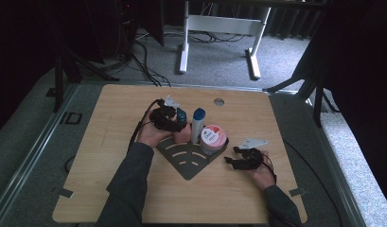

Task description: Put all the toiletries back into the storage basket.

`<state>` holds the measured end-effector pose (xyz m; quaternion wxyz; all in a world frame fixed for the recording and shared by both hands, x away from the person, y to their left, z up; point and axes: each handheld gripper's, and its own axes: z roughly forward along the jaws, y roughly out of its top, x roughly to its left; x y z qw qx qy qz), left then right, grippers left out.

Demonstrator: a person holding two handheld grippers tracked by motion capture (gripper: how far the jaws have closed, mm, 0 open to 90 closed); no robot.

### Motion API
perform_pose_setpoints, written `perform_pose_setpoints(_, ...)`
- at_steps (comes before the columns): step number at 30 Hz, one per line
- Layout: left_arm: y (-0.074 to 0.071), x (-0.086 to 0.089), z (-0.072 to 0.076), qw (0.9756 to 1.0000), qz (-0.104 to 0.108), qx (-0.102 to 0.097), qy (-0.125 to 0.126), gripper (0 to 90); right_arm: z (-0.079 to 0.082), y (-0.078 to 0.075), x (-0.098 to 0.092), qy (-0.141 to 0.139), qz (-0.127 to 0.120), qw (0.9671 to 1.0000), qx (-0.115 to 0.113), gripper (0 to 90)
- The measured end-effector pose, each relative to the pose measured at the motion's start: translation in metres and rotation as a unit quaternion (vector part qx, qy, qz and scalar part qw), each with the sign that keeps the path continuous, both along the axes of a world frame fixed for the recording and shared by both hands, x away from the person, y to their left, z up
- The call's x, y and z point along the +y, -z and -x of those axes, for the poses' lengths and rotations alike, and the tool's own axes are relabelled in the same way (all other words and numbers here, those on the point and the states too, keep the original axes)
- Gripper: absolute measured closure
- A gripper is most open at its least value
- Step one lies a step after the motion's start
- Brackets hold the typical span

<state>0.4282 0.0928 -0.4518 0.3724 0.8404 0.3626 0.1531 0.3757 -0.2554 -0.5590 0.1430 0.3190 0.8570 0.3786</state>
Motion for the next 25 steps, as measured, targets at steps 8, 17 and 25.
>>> perform_pose_setpoints(8, 0.009, 0.017, 0.007, 0.9997, -0.004, 0.007, -0.023, 34.8, 0.000, 0.000, 0.000, 0.000, 0.000, 1.0000, 0.000, 36.9)
perform_pose_setpoints(17, 0.021, 0.036, 0.016, 0.9985, -0.017, 0.007, -0.052, 35.9, 0.000, 0.000, 0.000, 0.000, 0.000, 1.0000, 0.000, 36.8)
perform_pose_setpoints(25, 0.033, 0.049, 0.024, 0.9957, -0.023, 0.004, -0.090, 36.0, 0.000, 0.000, 0.000, 0.000, -0.001, 1.0000, 0.000, 36.8)
